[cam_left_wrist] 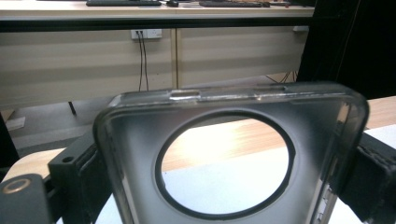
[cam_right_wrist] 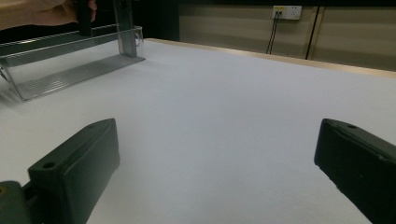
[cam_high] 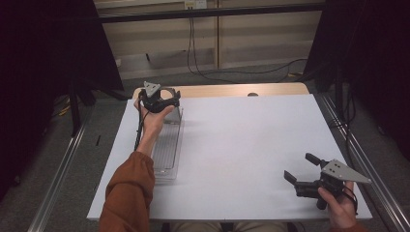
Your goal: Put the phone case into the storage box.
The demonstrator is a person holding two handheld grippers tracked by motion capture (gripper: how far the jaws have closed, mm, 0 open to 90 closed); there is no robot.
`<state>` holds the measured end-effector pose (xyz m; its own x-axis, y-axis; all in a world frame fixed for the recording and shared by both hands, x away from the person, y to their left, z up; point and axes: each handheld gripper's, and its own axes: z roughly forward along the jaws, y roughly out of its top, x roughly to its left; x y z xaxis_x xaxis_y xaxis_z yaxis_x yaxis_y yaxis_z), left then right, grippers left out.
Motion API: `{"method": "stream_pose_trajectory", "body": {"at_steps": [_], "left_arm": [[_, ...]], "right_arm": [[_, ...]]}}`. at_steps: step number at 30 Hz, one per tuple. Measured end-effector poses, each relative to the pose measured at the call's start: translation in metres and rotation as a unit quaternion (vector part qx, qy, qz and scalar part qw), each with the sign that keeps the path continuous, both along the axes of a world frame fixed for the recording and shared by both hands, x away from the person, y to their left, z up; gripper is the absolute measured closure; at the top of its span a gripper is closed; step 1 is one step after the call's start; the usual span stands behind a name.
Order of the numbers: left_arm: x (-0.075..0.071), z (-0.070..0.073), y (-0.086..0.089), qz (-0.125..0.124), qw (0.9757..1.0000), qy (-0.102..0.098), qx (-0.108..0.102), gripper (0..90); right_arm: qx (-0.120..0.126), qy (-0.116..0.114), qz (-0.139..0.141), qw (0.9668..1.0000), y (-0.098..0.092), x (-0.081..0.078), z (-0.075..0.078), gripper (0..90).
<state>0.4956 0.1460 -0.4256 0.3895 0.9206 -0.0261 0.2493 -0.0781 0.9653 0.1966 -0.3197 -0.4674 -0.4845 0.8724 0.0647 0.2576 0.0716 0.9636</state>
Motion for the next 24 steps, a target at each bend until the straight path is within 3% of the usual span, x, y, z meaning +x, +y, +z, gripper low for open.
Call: {"method": "stream_pose_trajectory", "body": {"at_steps": [3,5,10,16,24], "left_arm": [[0.0017,-0.0005,-0.0033,0.005,0.9999,0.001,0.011,8.2],[0.0038,-0.002,-0.0054,0.001,1.0,-0.001,0.004,9.2],[0.0046,-0.0033,-0.0097,-0.003,0.9999,0.004,0.012,8.3],[0.0039,-0.0026,-0.0073,0.002,0.9998,0.014,0.01,2.8],[0.0006,0.002,-0.0047,-0.005,0.9999,0.013,0.004,2.3]], "right_arm": [[0.0,0.0,0.0,1.0,-0.0001,-0.0002,-0.0001,0.0],[0.0,-0.002,0.001,1.0,-0.0003,-0.0002,0.0,0.0],[0.002,0.0,0.001,1.0,-0.0006,-0.0006,0.0001,0.0],[0.0,0.0,0.001,1.0,-0.0007,-0.0004,-0.0001,0.0],[0.0,-0.001,0.004,1.0,0.0,-0.0002,-0.0002,0.0]]}}
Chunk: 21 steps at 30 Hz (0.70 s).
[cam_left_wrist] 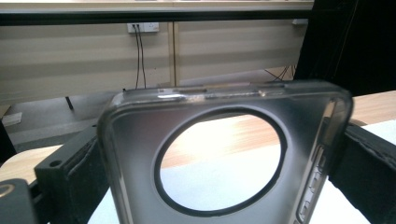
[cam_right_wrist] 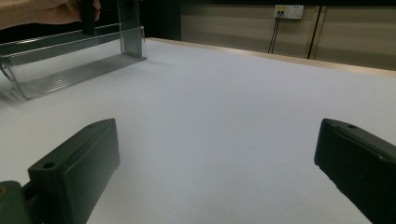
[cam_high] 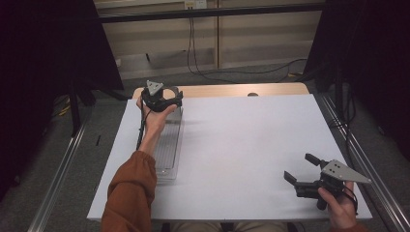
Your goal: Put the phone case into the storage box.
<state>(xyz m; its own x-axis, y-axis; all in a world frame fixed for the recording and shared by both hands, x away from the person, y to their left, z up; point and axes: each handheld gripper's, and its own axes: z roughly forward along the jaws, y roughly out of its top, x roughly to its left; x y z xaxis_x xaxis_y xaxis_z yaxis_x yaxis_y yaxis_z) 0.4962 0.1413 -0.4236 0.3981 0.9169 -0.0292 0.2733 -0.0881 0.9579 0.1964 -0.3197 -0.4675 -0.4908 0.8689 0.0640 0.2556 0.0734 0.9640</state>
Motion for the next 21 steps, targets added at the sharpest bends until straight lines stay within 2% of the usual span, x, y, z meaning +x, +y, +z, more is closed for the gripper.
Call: {"method": "stream_pose_trajectory", "body": {"at_steps": [4,9,14,15,17,21], "left_arm": [[-0.002,0.0011,-0.0015,-0.007,1.0,0.002,-0.003,2.3],[-0.0024,0.005,0.0,-0.007,0.9999,-0.011,-0.002,2.3],[-0.0043,0.0049,0.0005,-0.008,1.0,-0.002,0.001,2.3],[-0.0055,0.0044,0.0,-0.006,1.0,0.002,-0.002,2.2],[-0.0059,0.0033,0.0007,-0.009,0.9999,-0.002,-0.01,2.2],[-0.0077,0.0041,0.0035,-0.01,1.0,0.001,-0.002,2.2]], "right_arm": [[-0.001,0.0,0.0,1.0,-0.0003,-0.0001,-0.0001,0.0],[-0.001,0.001,0.002,1.0,0.0002,-0.0002,0.0,0.0],[-0.002,-0.001,0.001,1.0,0.0001,0.0002,-0.0002,0.0],[-0.001,0.0,0.002,1.0,0.0003,0.0,0.0,0.0],[-0.001,0.001,0.001,1.0,0.0004,0.0,-0.0001,0.0],[-0.001,0.001,0.001,1.0,0.0002,-0.0002,0.0,0.0]]}}
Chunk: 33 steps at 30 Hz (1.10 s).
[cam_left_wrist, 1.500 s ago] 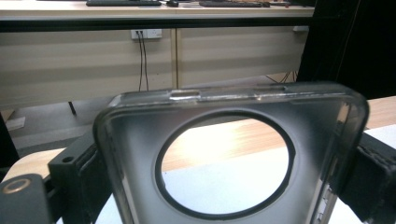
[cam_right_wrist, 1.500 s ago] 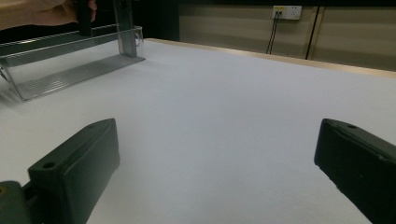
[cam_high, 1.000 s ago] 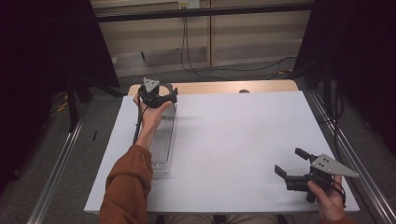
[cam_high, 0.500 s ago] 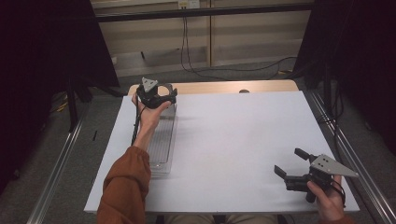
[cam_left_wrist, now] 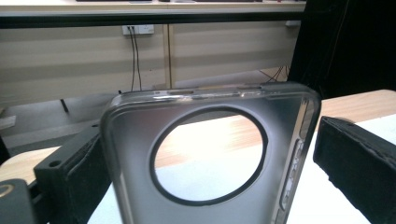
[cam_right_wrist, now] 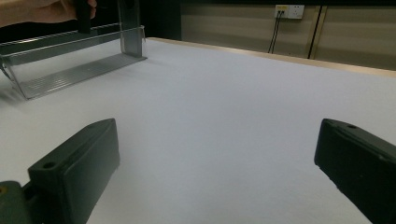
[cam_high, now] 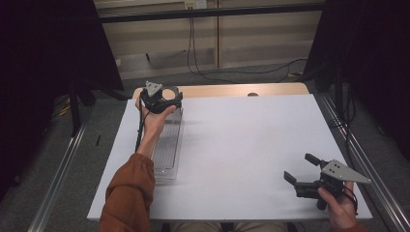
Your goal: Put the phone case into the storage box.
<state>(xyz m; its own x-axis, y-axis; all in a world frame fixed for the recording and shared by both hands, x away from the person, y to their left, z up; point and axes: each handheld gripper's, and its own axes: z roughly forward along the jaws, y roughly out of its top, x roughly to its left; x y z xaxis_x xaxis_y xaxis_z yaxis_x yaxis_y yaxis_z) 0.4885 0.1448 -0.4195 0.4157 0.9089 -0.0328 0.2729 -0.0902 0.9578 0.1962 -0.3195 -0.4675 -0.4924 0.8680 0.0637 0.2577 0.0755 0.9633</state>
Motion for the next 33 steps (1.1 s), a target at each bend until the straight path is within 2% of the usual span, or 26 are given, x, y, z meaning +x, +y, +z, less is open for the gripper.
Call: {"method": "stream_pose_trajectory", "body": {"at_steps": [2,7,9,10,14,17,23,33], "left_arm": [[-0.001,0.001,0.001,-0.001,0.9999,0.002,-0.011,2.2],[-0.007,0.003,0.003,-0.001,1.0,-0.003,0.0,2.2],[-0.008,0.002,0.004,-0.002,0.9999,-0.007,-0.009,2.2],[-0.009,0.002,0.006,-0.003,1.0,-0.007,-0.004,2.2],[-0.012,0.002,0.009,0.0,1.0,-0.002,-0.009,2.2],[-0.016,0.005,0.009,-0.001,0.9999,-0.01,-0.01,2.2],[-0.02,0.005,0.011,-0.002,0.9998,-0.014,-0.012,2.2],[-0.032,0.005,0.013,-0.02,0.9992,-0.024,-0.025,1.6]], "right_arm": [[-0.001,-0.001,0.0,1.0,0.0,0.0,0.0,0.0],[-0.001,0.0,0.001,1.0,0.001,0.0,0.0,0.0],[-0.001,0.0,0.0,1.0,0.0,0.0,0.0,0.0],[-0.001,0.0,0.0,1.0,0.0,0.0,0.0,0.0],[-0.001,0.0,-0.001,1.0,0.0,0.0,0.0,0.0],[-0.002,0.0,-0.001,1.0,0.0,0.001,0.0,0.0],[-0.002,0.001,-0.001,1.0,0.001,0.0,0.0,0.0],[-0.001,0.0,-0.003,1.0,0.0,0.001,-0.001,0.0]]}}
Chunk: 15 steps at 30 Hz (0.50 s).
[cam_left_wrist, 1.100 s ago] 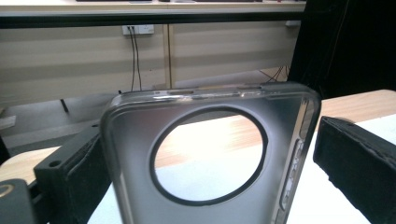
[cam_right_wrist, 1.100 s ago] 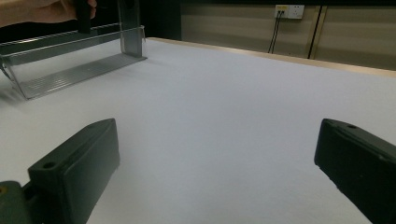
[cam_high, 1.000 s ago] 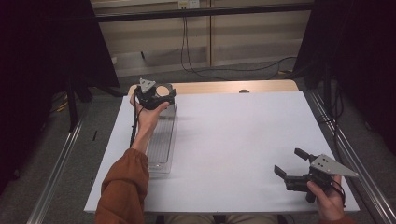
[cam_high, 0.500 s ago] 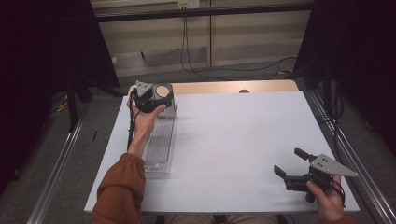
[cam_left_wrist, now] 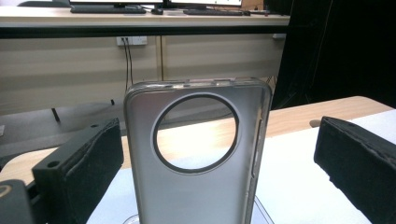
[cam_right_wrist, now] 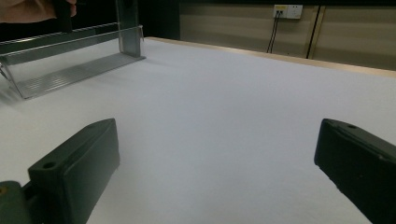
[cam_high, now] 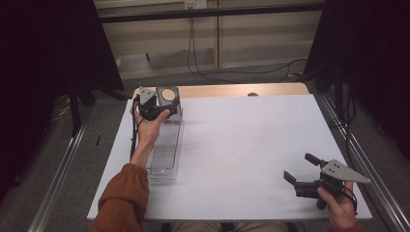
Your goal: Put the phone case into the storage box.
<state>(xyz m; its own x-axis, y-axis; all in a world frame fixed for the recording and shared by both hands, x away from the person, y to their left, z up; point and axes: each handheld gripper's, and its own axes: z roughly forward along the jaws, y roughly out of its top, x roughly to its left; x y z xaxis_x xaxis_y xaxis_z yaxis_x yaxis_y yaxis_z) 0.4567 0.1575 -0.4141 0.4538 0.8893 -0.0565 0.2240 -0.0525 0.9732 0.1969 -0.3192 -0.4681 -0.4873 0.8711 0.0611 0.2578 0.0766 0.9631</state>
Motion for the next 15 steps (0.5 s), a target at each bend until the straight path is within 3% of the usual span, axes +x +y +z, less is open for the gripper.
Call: {"method": "stream_pose_trajectory", "body": {"at_steps": [7,13,15], "left_arm": [[-0.0028,-0.0004,0.0039,0.004,0.9999,-0.002,-0.01,1.7],[-0.0066,-0.0008,0.0072,0.002,1.0,-0.001,-0.007,1.7],[-0.0094,0.0006,0.0065,-0.005,0.9999,-0.008,-0.009,1.7]], "right_arm": [[0.002,0.0,-0.004,1.0,-0.002,0.0008,-0.0015,0.0],[0.005,0.002,-0.005,1.0,-0.0037,0.0018,-0.0024,0.0],[0.004,0.003,-0.003,1.0,-0.0037,0.002,-0.0022,0.0]]}}
